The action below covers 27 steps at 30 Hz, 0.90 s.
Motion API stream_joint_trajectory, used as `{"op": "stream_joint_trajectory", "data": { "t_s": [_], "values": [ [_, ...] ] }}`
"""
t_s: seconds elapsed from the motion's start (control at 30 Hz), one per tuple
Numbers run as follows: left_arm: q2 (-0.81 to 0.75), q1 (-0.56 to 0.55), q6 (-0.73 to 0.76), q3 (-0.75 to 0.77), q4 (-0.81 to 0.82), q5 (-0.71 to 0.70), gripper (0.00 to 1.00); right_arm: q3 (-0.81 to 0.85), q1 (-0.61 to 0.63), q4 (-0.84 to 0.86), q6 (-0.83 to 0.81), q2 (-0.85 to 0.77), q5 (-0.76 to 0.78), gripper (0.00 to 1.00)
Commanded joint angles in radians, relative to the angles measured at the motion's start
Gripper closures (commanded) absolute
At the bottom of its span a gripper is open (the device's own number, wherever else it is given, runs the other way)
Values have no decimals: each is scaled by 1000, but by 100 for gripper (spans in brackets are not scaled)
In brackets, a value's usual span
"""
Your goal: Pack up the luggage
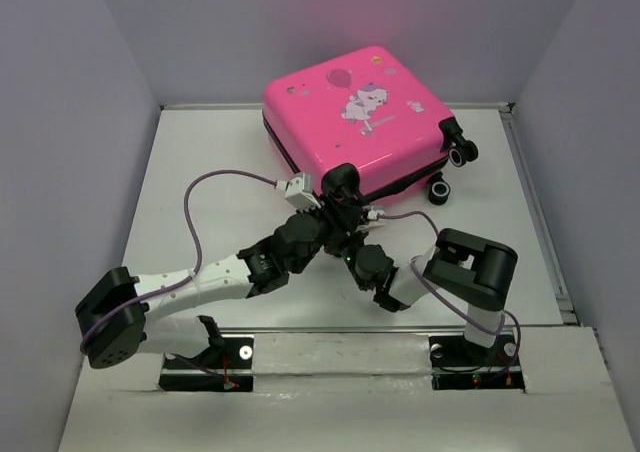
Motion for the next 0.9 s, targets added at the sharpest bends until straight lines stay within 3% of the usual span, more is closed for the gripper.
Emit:
{"op": "stream_joint_trajectory", "data": {
  "t_s": [0.0, 0.07, 0.2, 0.27, 0.3, 0.33, 0.43, 0.53, 0.6, 0.63, 0.67, 0.7, 0.8, 0.87],
  "values": [
    [25, -125, -127, 78, 701, 156, 94, 221, 75, 354, 44, 53, -162, 93],
    [25, -130, -129, 70, 704, 144, 94, 299, 75, 354, 42, 63, -196, 93],
    [-28, -131, -121, 13, 698, 111, 94, 300, 84, 354, 53, 56, -178, 92],
    [-66, -131, -103, -2, 643, 74, 94, 202, 84, 354, 38, 33, -158, 75],
    [-114, -130, -94, -17, 573, 58, 94, 156, 93, 354, 33, 2, -143, 54],
    [-140, -130, -87, -34, 545, 43, 94, 108, 93, 353, 29, -18, -129, 43],
    [-253, -128, -75, -102, 439, -17, 94, -96, 102, 313, -29, -125, -167, 22],
    [-353, -114, -101, -181, 362, -64, 90, -252, 102, 123, -34, -290, -219, 15],
    [-414, -91, -122, -232, 315, -61, 76, -296, 102, -149, 4, -401, -236, 13],
    [-433, -82, -124, -249, 301, -61, 71, -284, 102, -274, 19, -521, -236, 12],
    [-456, -70, -120, -264, 293, -57, 59, -268, 102, -547, 38, -580, -233, 12],
    [-502, -64, -112, -277, 247, -60, 53, -256, 102, -645, 38, -632, -233, 11],
    [-597, -55, -60, -280, 65, -104, 43, -186, 102, -957, 10, -796, -223, 8],
    [-651, -51, -49, -271, -103, -142, 42, -100, 102, -1118, -40, -858, -162, 4]
  ]
}}
